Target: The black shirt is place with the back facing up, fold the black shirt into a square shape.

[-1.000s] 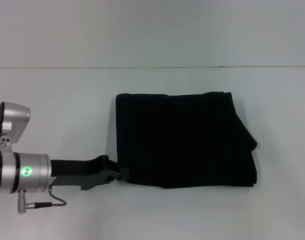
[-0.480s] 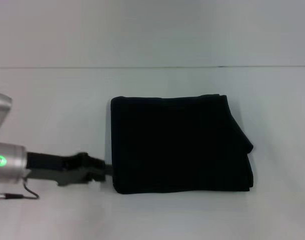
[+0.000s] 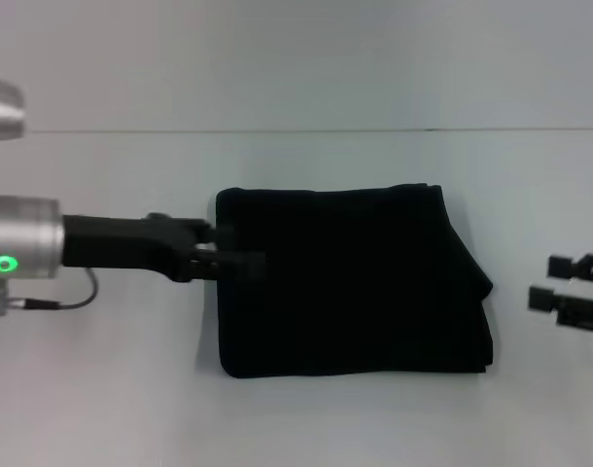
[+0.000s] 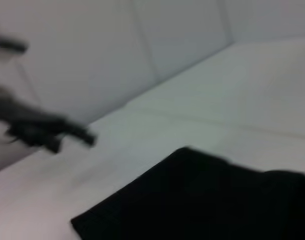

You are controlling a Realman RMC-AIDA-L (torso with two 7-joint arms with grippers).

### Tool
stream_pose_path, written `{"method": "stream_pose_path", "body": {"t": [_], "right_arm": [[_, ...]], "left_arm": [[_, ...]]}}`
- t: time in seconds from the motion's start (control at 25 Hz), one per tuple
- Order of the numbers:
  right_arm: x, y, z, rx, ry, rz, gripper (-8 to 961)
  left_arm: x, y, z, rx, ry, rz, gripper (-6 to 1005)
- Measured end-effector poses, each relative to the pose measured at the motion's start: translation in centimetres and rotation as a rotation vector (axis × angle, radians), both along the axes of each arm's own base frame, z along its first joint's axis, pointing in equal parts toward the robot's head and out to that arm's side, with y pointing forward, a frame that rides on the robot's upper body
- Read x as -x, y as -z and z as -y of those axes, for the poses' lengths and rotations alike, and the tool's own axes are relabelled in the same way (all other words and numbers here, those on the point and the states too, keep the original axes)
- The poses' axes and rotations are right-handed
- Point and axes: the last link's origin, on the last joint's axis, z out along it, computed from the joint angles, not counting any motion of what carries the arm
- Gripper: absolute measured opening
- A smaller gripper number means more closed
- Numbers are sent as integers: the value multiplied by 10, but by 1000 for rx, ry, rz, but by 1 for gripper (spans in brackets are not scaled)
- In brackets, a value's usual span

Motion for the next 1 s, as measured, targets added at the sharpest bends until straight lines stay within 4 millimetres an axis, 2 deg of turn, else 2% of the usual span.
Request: {"method": "stream_pose_path", "body": {"t": [0.2, 0.44, 0.6, 1.0], "right_arm": [[7, 21, -5, 14, -17, 24, 697], [11, 37, -10, -28, -27, -7, 697], [12, 42, -15, -37, -30, -4, 697], [20, 52, -22, -23, -68, 2, 696]], "left_arm": [[-16, 24, -11, -70, 155, -73, 813], [-17, 50, -8, -101, 209, -112, 910], [-15, 55, -6, -71, 198, -132, 952], [-10, 56, -6, -78, 147, -128, 949]]}}
